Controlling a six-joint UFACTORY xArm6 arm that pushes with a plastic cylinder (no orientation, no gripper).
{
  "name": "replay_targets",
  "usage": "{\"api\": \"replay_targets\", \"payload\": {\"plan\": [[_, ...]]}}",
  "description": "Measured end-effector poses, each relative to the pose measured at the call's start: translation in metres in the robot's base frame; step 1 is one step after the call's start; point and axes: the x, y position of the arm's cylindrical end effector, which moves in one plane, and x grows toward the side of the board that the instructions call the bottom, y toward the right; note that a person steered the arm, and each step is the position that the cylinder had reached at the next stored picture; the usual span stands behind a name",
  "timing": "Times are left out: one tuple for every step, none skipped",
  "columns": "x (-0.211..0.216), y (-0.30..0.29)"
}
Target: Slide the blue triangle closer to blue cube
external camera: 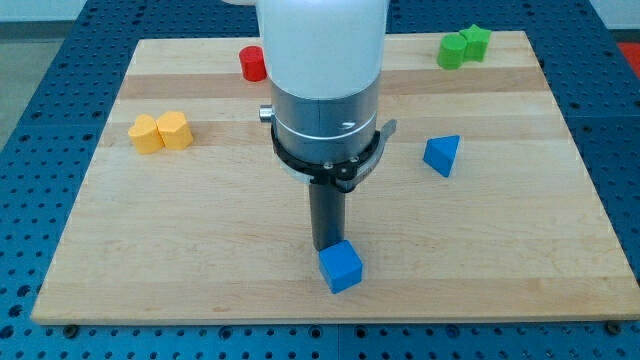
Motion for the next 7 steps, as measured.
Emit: {"api": "replay_targets", "payload": {"plan": [[-0.024, 0.004], [-0.039, 0.045], [-0.039, 0.099], [-0.045, 0.149], [-0.073, 0.187], [-0.102, 0.181], [-0.104, 0.159]]}}
